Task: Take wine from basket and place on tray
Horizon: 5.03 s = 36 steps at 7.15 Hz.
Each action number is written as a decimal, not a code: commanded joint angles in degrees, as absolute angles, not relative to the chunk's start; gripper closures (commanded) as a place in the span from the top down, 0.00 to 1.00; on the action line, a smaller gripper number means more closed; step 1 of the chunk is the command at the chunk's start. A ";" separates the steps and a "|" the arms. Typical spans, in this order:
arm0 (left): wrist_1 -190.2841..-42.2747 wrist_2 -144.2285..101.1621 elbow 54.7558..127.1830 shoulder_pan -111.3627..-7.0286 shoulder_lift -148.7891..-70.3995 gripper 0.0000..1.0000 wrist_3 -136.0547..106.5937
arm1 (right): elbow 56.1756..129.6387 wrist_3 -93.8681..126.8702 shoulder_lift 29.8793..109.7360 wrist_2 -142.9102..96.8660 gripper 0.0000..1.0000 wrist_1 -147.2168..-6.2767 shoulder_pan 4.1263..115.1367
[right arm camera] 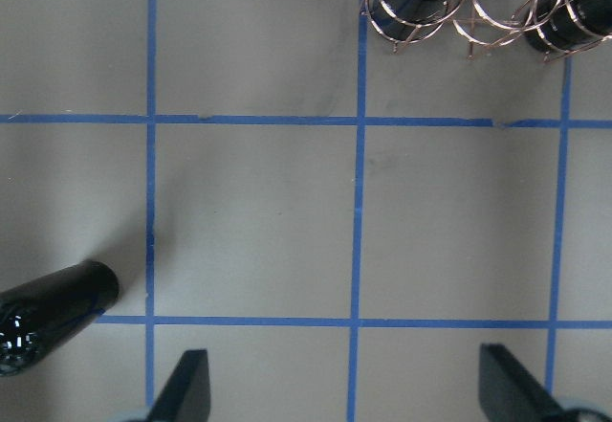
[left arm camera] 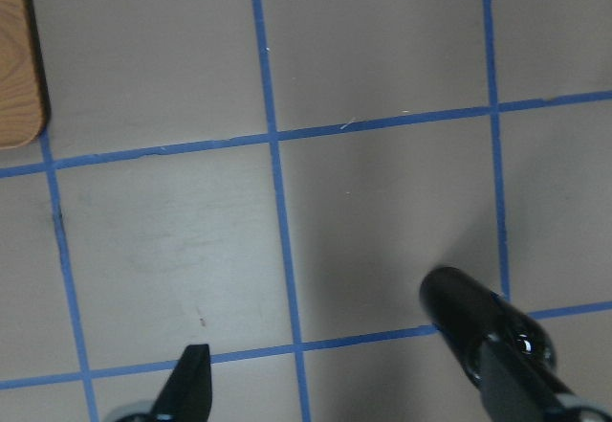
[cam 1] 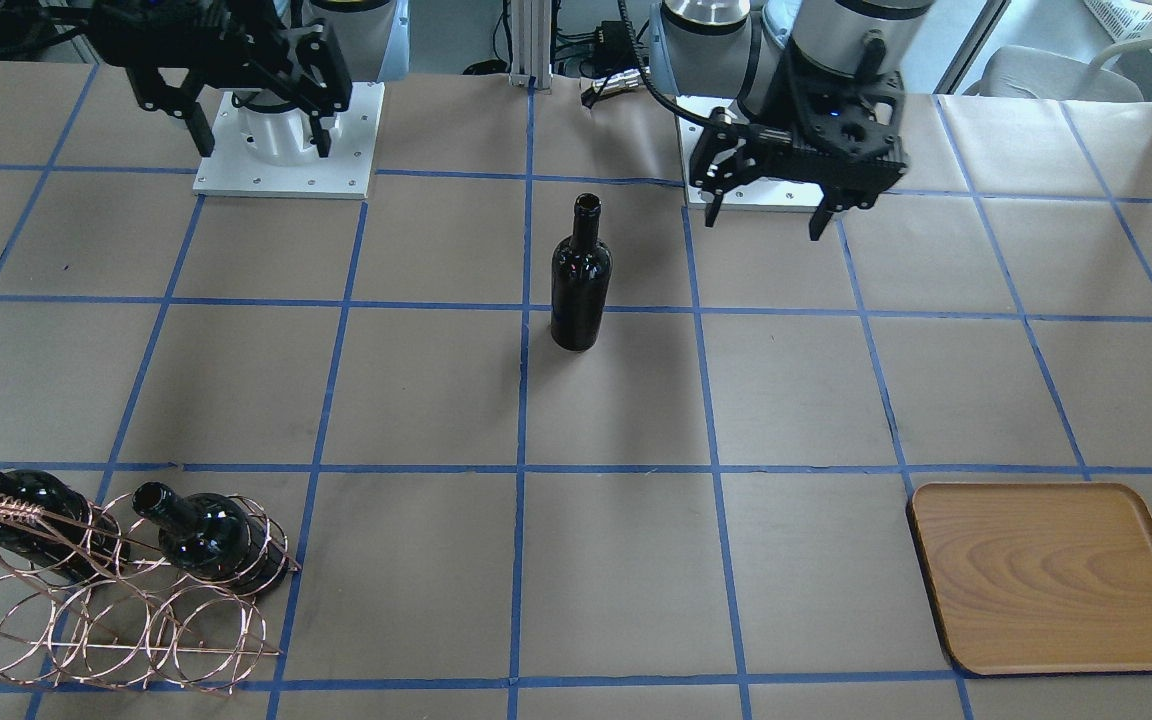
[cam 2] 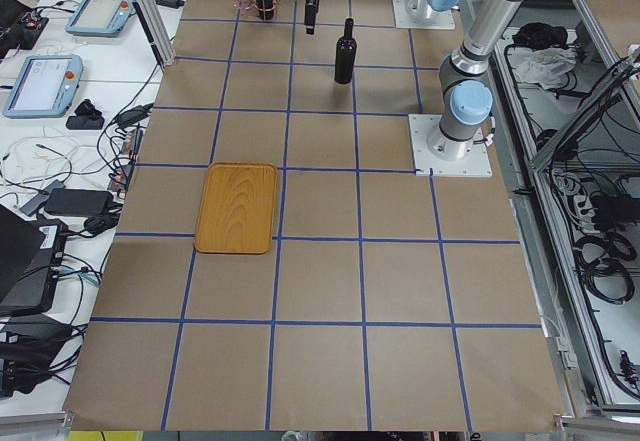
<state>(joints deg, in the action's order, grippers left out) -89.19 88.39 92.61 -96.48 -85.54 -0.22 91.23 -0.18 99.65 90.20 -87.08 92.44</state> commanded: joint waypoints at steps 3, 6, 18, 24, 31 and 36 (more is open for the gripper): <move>-87.28 88.24 96.40 -111.52 -86.13 1.00 -11.85 | 91.49 -5.71 99.15 90.35 1.00 -87.45 88.07; -80.97 88.33 104.30 -113.99 -86.92 0.98 -13.63 | 90.97 -5.71 91.81 90.26 1.00 -88.15 87.98; -81.65 88.86 105.30 -113.82 -88.59 0.00 -13.09 | 87.44 -4.66 92.10 91.49 1.00 -92.55 89.12; -84.37 91.41 92.13 -95.58 -90.87 0.00 -0.72 | 87.45 1.93 92.99 90.79 1.00 -87.98 89.12; -90.35 91.58 71.39 -67.26 -106.67 0.00 26.00 | 86.84 1.93 92.99 90.62 1.00 -87.89 89.65; -85.88 91.67 68.03 -60.91 -115.30 0.00 34.88 | 86.92 1.85 92.99 90.70 1.00 -87.80 89.74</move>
<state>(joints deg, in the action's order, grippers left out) -87.24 91.39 68.11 -61.87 -113.71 33.45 86.92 1.85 92.99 90.63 -87.83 89.73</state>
